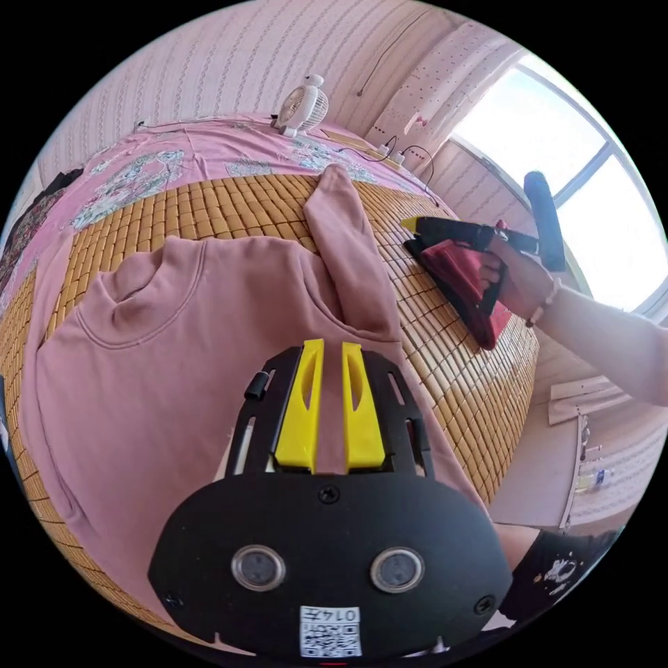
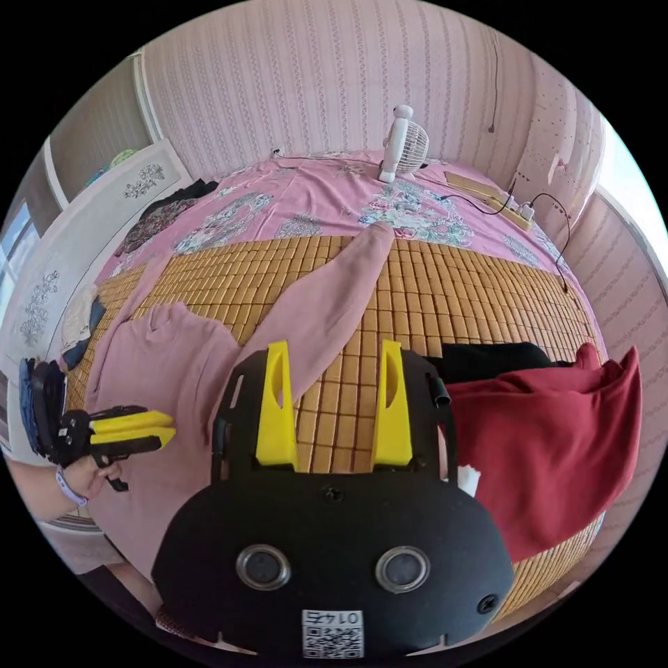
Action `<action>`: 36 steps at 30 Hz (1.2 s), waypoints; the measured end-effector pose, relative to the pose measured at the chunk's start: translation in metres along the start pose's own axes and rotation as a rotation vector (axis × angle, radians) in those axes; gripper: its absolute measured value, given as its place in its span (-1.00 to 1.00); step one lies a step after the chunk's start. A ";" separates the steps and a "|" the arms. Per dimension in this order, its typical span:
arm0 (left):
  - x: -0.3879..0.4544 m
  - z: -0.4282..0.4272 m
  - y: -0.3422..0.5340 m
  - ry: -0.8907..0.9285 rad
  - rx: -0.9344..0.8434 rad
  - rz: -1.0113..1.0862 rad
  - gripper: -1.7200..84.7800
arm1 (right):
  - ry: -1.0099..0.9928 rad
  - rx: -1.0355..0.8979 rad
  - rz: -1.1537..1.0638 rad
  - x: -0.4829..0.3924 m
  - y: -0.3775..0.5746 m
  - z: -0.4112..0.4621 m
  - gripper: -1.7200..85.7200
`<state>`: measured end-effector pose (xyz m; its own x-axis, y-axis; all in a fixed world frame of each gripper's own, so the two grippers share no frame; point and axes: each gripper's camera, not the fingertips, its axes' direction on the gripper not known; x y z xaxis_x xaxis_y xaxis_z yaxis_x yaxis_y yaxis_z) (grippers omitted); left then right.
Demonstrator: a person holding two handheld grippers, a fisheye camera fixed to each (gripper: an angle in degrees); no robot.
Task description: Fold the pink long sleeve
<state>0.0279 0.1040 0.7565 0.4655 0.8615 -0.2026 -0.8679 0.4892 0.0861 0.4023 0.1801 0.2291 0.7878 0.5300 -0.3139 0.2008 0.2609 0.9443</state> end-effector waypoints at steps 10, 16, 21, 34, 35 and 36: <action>-0.044 0.076 -0.007 0.050 -0.079 0.043 -0.98 | -0.261 -0.166 0.139 0.059 -0.066 0.033 -0.89; -0.052 0.079 -0.015 0.048 -0.089 -0.028 -0.98 | -0.212 -0.123 -0.016 0.016 0.046 -0.158 -0.88; -0.063 0.069 -0.022 0.162 -0.016 -0.054 -0.98 | -0.166 -0.409 0.387 0.044 0.172 -0.188 -0.78; -0.050 0.178 -0.068 -0.002 -0.178 0.067 -0.97 | -0.113 -0.174 0.471 0.082 0.158 -0.104 -0.83; -0.050 0.178 -0.065 -0.002 -0.151 0.067 -0.97 | -0.124 -0.210 0.495 0.082 0.153 -0.100 -0.89; -0.050 0.182 -0.062 -0.010 -0.141 0.070 -0.97 | -0.150 -0.191 0.463 0.079 0.148 -0.107 -0.91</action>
<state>0.0902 0.0555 0.9383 0.4044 0.8944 -0.1909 -0.9136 0.4048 -0.0388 0.4314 0.3469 0.3331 0.8467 0.5064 0.1629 -0.2868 0.1767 0.9415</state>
